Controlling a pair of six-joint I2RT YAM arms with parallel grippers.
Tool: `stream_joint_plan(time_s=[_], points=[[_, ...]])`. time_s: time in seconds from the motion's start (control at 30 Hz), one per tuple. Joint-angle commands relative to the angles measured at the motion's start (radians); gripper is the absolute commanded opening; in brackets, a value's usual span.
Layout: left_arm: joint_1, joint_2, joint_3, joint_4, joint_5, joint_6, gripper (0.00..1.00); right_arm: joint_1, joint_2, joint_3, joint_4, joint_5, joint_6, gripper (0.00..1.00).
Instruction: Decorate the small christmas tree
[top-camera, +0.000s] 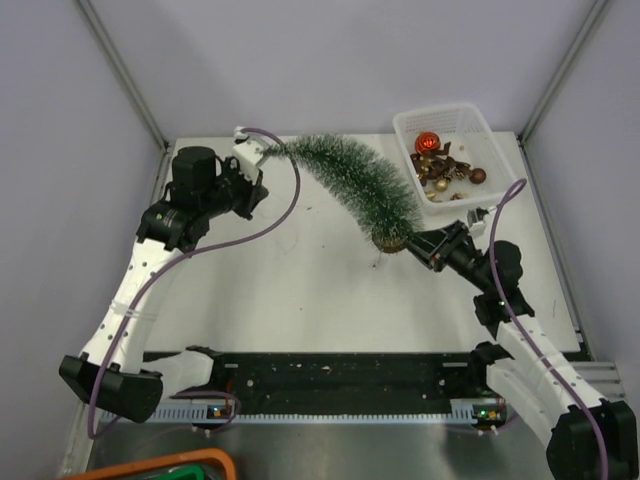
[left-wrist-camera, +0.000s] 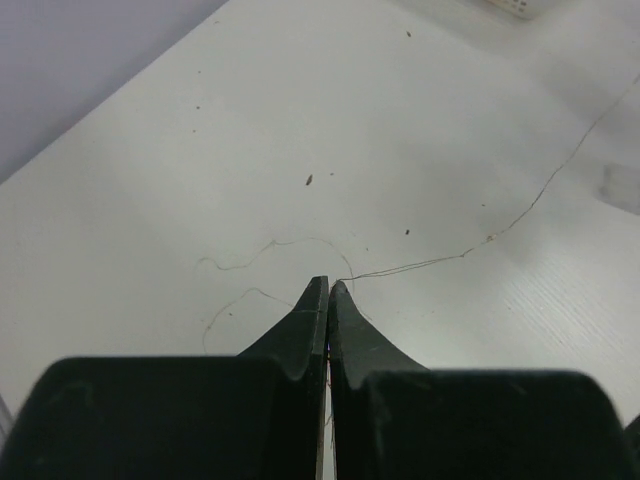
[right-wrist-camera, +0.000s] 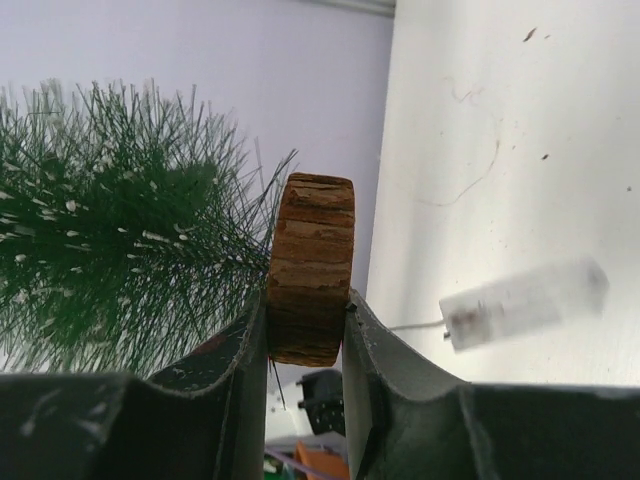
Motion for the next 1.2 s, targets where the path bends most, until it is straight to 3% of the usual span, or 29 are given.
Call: stream_joint_plan(time_s=[0.0,0.27,0.47,0.57,0.73,1.07,1.17], points=[[-0.003,-0.067,-0.082,-0.010,0.075,-0.099,0.00,-0.009,-0.056,0.147,-0.229,0.144,-0.022,0.00],[-0.003,-0.171,-0.216,-0.032,-0.071,-0.019,0.00,-0.016,-0.111,0.116,-0.344,0.170,-0.050,0.00],[0.001,-0.269,-0.299,-0.030,-0.149,0.076,0.00,-0.018,-0.120,0.266,-0.704,0.390,-0.330,0.00],[0.001,-0.286,-0.334,-0.052,-0.163,0.114,0.00,-0.018,-0.108,0.334,-0.786,0.460,-0.401,0.00],[0.001,-0.297,-0.429,-0.078,-0.223,0.209,0.00,-0.016,-0.094,0.340,-0.792,0.449,-0.377,0.00],[0.001,-0.389,-0.604,-0.058,-0.416,0.347,0.00,-0.016,-0.075,0.178,-0.633,0.328,-0.227,0.00],[0.001,-0.424,-0.630,-0.082,-0.396,0.384,0.00,-0.018,-0.080,0.179,-0.640,0.348,-0.242,0.00]])
